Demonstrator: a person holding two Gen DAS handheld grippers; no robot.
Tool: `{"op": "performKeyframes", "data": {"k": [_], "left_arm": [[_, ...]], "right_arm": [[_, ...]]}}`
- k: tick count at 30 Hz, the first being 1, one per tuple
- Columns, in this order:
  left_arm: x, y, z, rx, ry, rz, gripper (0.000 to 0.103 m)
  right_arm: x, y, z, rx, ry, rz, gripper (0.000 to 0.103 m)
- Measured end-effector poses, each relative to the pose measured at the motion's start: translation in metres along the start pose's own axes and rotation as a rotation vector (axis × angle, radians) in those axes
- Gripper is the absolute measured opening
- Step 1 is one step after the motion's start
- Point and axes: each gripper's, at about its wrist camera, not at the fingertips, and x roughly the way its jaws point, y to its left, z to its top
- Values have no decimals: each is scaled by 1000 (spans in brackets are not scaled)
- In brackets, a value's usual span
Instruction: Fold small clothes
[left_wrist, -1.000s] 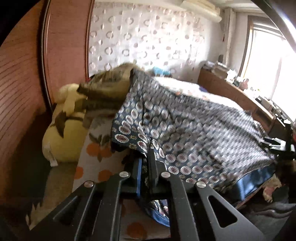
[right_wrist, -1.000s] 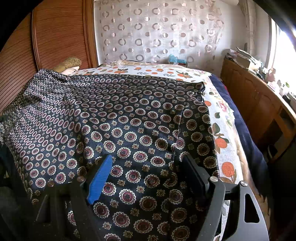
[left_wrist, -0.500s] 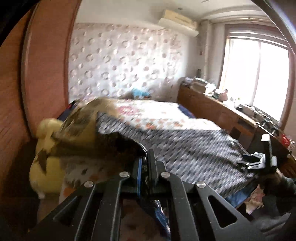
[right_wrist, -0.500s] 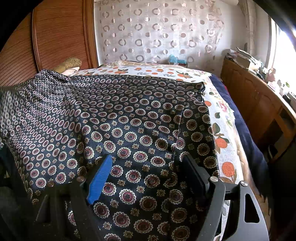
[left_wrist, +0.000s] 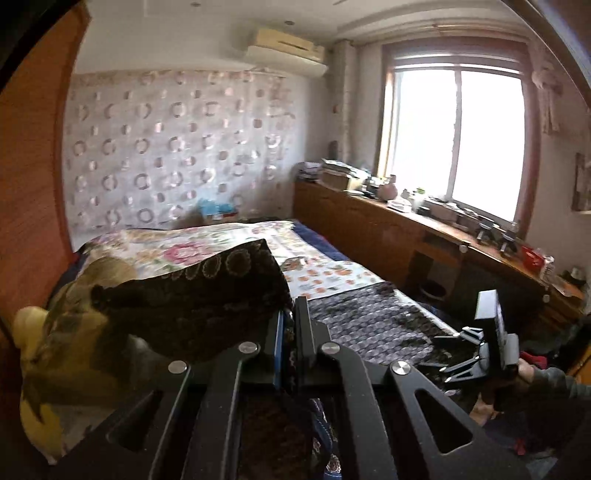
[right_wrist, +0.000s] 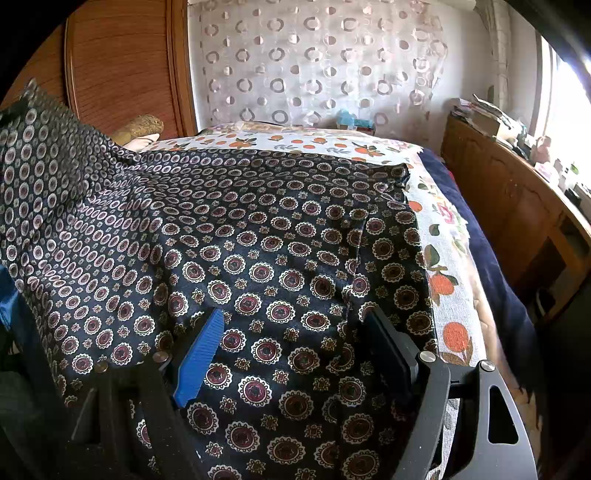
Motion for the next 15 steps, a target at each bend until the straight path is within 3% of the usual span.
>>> {"op": "performKeyframes", "data": {"k": [8,11,13,15], "left_arm": [[34,-37,10,45,51,-81,6],[47,-42,-2,45,117,-111,24],[53,-44,-10,52,151,-109,41],[54,-42,-15,46,166,-113,43]], "right_arm": [[0,1,0,2,-5,3,80],[1,-3,0,7,-7,9,80],[1,-3,1,6,-6,10,80],[2,-3,1,6,-7,10,80]]}}
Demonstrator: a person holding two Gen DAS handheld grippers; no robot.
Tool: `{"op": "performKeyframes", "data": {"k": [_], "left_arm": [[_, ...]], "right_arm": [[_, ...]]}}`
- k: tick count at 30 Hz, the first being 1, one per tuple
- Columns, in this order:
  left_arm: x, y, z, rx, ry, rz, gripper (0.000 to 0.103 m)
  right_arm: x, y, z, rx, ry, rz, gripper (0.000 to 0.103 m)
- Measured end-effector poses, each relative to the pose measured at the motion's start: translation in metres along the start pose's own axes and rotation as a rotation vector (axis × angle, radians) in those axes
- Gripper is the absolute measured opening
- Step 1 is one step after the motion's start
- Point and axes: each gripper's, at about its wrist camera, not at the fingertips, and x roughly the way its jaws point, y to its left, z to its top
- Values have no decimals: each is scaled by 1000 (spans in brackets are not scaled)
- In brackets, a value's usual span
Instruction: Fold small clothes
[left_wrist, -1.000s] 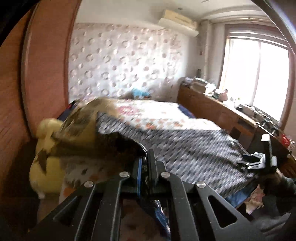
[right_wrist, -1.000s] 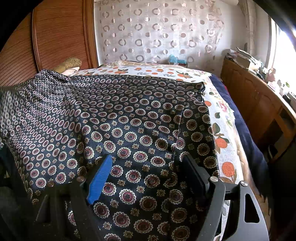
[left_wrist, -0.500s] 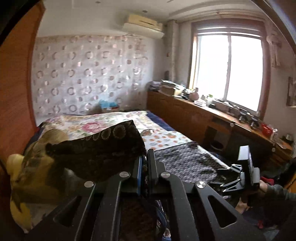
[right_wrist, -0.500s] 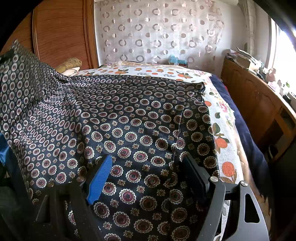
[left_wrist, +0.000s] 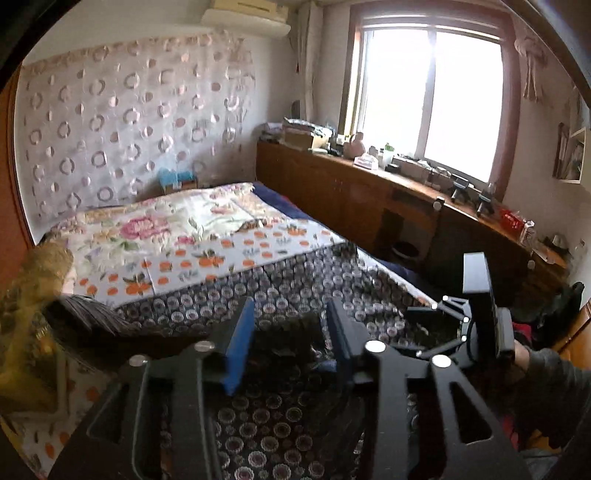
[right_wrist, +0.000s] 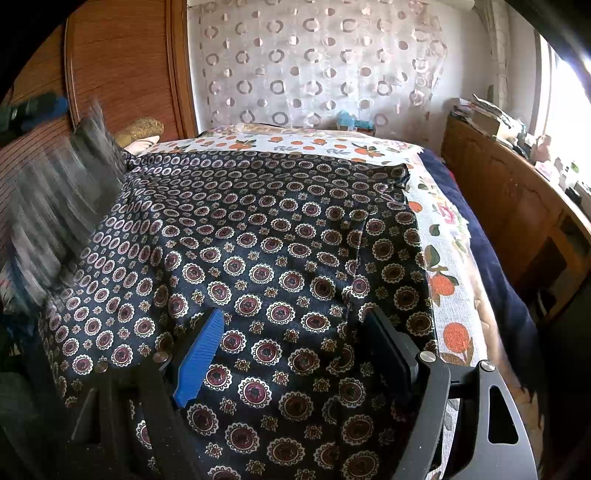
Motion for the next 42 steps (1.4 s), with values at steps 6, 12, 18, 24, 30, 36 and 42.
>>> {"op": "performKeyframes", "data": {"k": [6,12,18,24,30,36,42], "left_arm": [[-4,5,-18,-24,27,20,68],[-18,20,-38,-40,22,109,69],[-24,38,-57,-71,35,159,69],[-27,51,-70,-98,40,186,69],[-29,53,-76,-105,41,188,69],[-29,53,-80,-109,39,190,69],[-31,54,-83,-110,38,197,69]], "right_arm": [[1,-1,1,1,3,1,80],[-8,1,2,-17,10,2,80],[-25,17,25,-34,-44,82,80],[-10,50,56,-111,-46,148,80],[35,81,78,-191,26,216,65],[70,104,89,-280,91,220,50],[83,108,94,-287,86,240,8]]}}
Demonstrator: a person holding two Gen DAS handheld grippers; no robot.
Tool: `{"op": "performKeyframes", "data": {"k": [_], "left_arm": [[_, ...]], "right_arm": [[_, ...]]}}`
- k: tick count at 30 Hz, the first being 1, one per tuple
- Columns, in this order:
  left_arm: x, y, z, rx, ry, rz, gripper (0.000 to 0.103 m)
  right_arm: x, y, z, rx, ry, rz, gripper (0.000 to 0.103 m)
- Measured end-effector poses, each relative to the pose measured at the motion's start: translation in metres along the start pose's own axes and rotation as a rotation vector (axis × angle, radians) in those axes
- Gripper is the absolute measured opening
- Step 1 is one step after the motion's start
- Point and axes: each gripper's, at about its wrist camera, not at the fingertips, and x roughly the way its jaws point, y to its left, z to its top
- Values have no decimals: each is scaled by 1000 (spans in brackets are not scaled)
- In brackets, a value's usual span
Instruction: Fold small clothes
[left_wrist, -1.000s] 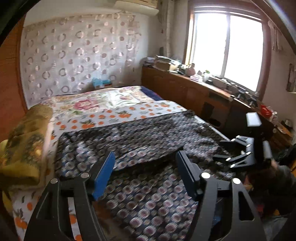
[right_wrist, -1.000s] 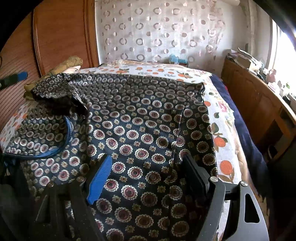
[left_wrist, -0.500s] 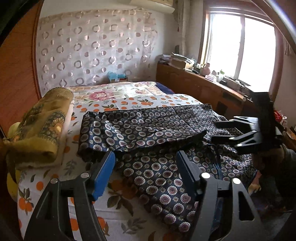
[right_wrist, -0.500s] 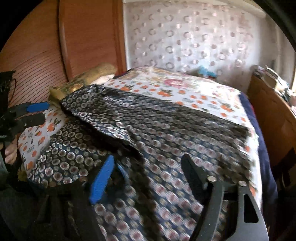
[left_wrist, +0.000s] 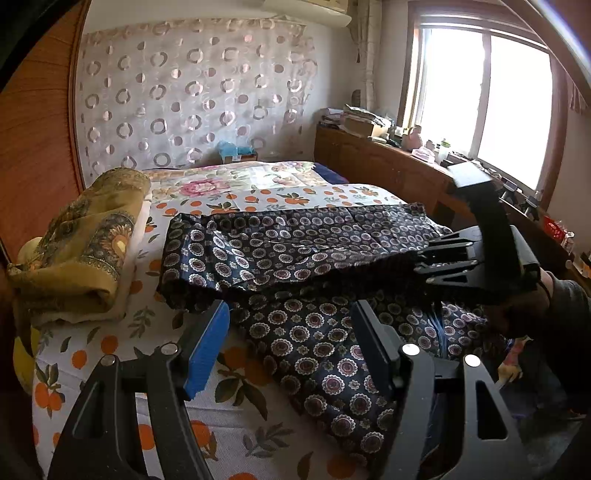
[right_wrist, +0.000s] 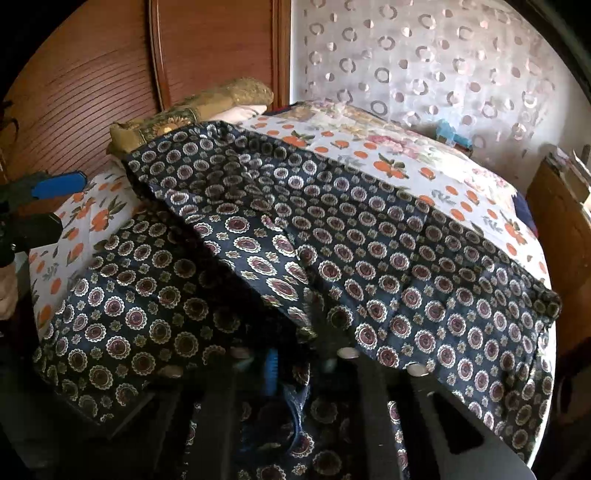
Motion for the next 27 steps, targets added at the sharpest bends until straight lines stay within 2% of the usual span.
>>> {"op": "performKeyframes", "data": {"k": [7,14,18,23,27], "left_arm": [[-2,2,-3,-10,-6,8,69],[-3,-4,-5,4,-8,-1,69],[-1,-10,-4,14,-6,-12,69],[3,-18,-3,29,3,-25,69],[7,-24,-3,40,8,-33,69]], "right_arm": [[-37,1,-13,35,-153,51,3],[-93,-9,-43,116,-287,24,3],[-109,-20,-69,159,-294,-27,3],[-117,-39,-105,230,-262,-86,3],[-125,-49,-121,262,-241,-133,3]]}}
